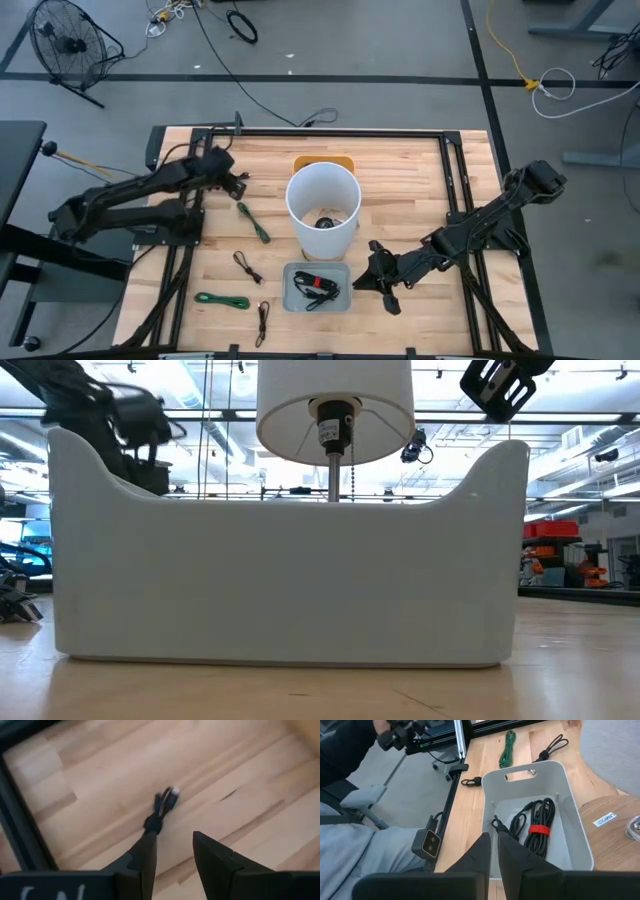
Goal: Pick & Place USB Port
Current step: Put the black charger cable into the white bin
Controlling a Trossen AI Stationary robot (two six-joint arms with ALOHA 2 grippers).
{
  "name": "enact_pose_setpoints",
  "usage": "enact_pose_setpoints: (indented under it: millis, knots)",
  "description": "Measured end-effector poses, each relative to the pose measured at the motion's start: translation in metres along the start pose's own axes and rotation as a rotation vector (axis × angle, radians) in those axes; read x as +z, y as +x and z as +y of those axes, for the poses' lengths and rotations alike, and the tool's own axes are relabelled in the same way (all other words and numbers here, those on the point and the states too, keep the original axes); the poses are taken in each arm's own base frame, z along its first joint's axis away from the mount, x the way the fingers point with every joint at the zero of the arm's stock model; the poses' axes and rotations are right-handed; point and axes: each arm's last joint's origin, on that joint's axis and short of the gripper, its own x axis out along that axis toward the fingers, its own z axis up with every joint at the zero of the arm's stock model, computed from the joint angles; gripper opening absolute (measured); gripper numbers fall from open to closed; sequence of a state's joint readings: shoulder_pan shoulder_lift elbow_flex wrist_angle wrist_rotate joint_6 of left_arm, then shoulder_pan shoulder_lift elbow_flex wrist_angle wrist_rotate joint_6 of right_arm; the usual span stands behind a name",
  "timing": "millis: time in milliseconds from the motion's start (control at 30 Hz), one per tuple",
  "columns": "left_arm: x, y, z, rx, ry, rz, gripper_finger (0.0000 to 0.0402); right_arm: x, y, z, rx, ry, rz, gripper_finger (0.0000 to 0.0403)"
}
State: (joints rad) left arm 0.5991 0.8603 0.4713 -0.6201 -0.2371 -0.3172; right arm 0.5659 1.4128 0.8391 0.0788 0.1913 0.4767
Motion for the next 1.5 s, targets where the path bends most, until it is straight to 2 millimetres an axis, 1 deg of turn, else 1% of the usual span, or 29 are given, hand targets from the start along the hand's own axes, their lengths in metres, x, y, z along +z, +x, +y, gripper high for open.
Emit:
enact_pose_setpoints:
  millis: [200, 333, 467, 567, 733, 900, 967, 1000, 1067, 1133, 1167, 1267, 1333, 1433, 1500]
  knots:
    - [0.002, 0.022, 0.006, 0.015, -0.001, 0.123, 0.0137, 0.0, 0.0, 0.0, 0.0, -0.011, -0.001, 0.0038]
    - [0.001, 0.032, 0.006, 0.019, 0.014, 0.177, 0.016, 0.0, 0.0, 0.0, 0.0, -0.014, -0.001, 0.0038]
    - [0.002, 0.04, 0.006, 0.054, 0.072, 0.186, 0.0186, 0.0, 0.0, 0.0, -0.001, -0.014, -0.002, 0.0038]
    - [0.002, 0.045, 0.005, 0.06, 0.088, 0.2, 0.0198, 0.0, 0.0, 0.0, 0.0, -0.014, -0.002, 0.0038]
    - [0.0, 0.054, 0.005, 0.103, 0.128, 0.246, 0.0201, 0.0, 0.0, 0.0, -0.001, -0.014, -0.003, 0.0038]
    - [0.0, 0.063, 0.003, 0.106, 0.123, 0.254, 0.0194, 0.0, 0.0, 0.0, -0.002, -0.014, -0.003, 0.0038]
    - [-0.001, 0.067, 0.002, 0.094, 0.116, 0.27, 0.0179, 0.0, 0.0, 0.0, -0.002, -0.014, -0.003, 0.0038]
    - [0.0, 0.068, 0.001, 0.084, 0.117, 0.275, 0.0164, 0.0, 0.0, 0.0, -0.002, -0.014, -0.003, 0.0038]
    - [-0.001, 0.069, 0.001, 0.073, 0.119, 0.284, 0.0114, 0.0, 0.0, 0.0, -0.002, -0.014, -0.003, 0.0038]
    - [-0.001, 0.068, 0.0, 0.06, 0.118, 0.289, 0.0044, 0.0, 0.0, 0.0, -0.002, -0.014, -0.003, 0.0038]
    - [-0.001, 0.068, 0.0, 0.057, 0.11, 0.285, 0.0025, 0.0, 0.0, 0.0, -0.002, -0.014, -0.003, 0.0038]
    - [-0.001, 0.064, 0.0, 0.042, 0.089, 0.28, 0.0013, 0.0, 0.0, 0.0, -0.002, -0.015, -0.003, 0.0038]
    - [0.005, 0.056, -0.005, -0.012, 0.084, 0.276, 0.001, 0.0, 0.0, 0.0, -0.002, -0.015, -0.003, 0.0038]
    - [0.016, 0.036, -0.014, -0.073, 0.108, 0.259, 0.001, 0.0, 0.0, 0.0, -0.002, -0.015, -0.003, 0.0038]
    - [0.024, 0.019, -0.021, -0.101, 0.134, 0.234, 0.0009, 0.0, 0.0, 0.0, -0.002, -0.015, -0.003, 0.0038]
